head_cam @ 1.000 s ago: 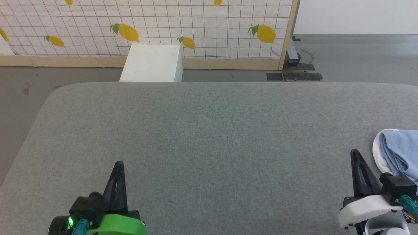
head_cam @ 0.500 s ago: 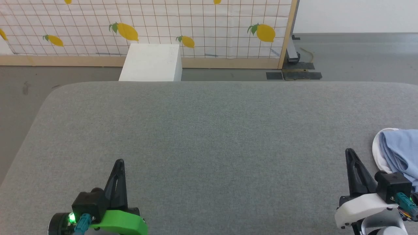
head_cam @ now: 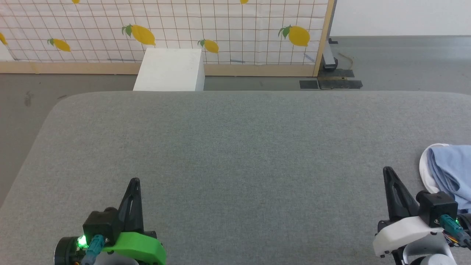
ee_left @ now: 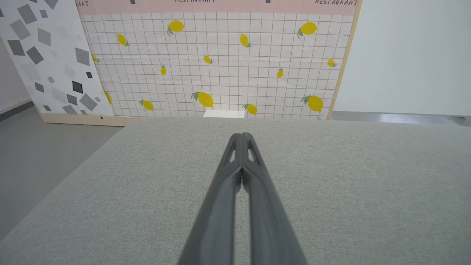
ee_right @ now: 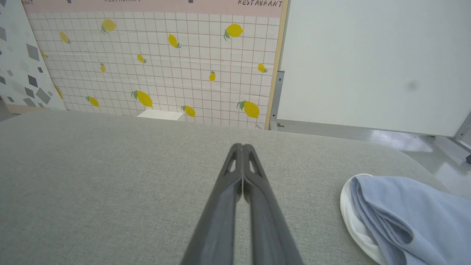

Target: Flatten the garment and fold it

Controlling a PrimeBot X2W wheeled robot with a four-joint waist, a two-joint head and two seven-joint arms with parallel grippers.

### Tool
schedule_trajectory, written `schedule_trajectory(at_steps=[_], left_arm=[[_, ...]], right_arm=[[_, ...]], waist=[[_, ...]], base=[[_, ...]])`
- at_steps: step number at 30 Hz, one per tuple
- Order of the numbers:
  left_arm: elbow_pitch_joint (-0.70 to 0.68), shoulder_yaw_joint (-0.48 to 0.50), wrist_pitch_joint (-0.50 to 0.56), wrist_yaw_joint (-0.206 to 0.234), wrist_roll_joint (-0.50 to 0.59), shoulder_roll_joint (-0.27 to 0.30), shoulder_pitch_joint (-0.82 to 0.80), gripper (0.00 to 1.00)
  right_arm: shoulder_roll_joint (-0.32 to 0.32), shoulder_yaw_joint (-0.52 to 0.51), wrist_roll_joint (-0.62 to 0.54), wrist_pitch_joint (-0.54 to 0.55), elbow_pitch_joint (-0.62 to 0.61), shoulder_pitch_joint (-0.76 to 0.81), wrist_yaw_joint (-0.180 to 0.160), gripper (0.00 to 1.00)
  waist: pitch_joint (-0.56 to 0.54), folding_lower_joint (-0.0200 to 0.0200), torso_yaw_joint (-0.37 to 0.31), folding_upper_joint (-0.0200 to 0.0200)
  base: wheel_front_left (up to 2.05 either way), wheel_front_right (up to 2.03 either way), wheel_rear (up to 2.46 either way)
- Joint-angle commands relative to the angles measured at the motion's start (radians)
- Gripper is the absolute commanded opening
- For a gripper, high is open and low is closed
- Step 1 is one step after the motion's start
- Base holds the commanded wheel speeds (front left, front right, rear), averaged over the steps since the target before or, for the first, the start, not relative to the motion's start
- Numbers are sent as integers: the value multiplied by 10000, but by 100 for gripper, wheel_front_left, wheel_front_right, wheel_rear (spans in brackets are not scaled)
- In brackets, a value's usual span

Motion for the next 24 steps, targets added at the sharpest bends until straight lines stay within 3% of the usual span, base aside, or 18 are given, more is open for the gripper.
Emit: schedule_trajectory(at_steps=[1, 24], left_arm=[[56, 39, 48, -4, 124, -49, -198, 0], [280, 135, 533, -5, 456, -83, -487, 0]], right_arm=[[6, 63, 38, 45, -91, -104, -10, 0], [8, 453, 53, 493, -375, -145, -14, 0]], waist=[[3, 0, -2, 0], [59, 0, -36, 0]], base=[[0, 0, 0], [0, 0, 0]])
